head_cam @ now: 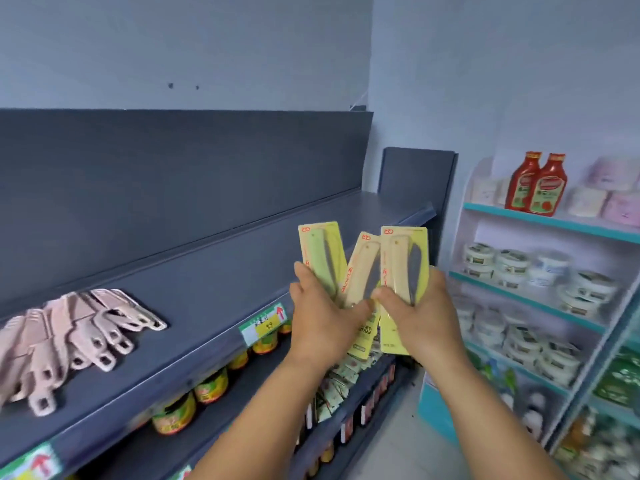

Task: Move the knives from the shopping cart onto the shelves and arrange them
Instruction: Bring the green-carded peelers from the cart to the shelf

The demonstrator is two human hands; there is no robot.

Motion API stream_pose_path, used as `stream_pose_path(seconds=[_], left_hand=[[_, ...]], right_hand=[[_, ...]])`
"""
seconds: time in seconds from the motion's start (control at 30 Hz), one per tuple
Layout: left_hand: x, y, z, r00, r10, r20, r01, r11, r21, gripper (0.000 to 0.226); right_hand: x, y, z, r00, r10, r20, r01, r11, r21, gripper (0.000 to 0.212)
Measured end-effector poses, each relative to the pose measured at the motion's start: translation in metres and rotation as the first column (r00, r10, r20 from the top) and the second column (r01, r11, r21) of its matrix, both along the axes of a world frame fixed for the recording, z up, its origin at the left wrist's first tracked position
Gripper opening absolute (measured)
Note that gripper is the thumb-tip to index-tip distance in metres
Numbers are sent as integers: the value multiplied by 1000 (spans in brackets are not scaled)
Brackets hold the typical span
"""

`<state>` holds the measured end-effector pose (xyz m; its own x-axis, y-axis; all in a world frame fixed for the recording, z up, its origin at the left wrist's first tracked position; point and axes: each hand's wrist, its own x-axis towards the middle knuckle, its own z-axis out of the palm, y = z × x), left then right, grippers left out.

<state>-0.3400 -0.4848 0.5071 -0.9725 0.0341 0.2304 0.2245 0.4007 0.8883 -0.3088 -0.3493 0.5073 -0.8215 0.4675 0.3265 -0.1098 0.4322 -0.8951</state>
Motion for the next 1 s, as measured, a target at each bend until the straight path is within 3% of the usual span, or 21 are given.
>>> stream_pose_path(seconds=[0.2, 0.43, 0.63, 0.8, 1.0], left_hand=[[-48, -40, 11, 990, 140, -8, -140, 990, -24, 107], [-132, -72, 8, 931, 365, 34, -360, 927, -105, 100], [-209, -86, -3, 818, 528, 229, -503, 849, -161, 97], [-250, -88, -10, 697, 668, 261, -597, 742, -305, 99], [-283, -88, -25, 628, 744, 229, -554, 634, -540, 106]], right_hand=[[-71, -36, 14, 990, 140, 27, -141, 987, 76, 59], [-184, -68, 18, 933, 302, 196, -343, 911, 231, 62], [-285, -92, 15, 829, 434, 351, -537, 794, 285, 62], [-342, -111, 0, 766, 459, 450, -619, 717, 321, 67], [-381, -118, -19, 726, 450, 520, -668, 643, 375, 76]])
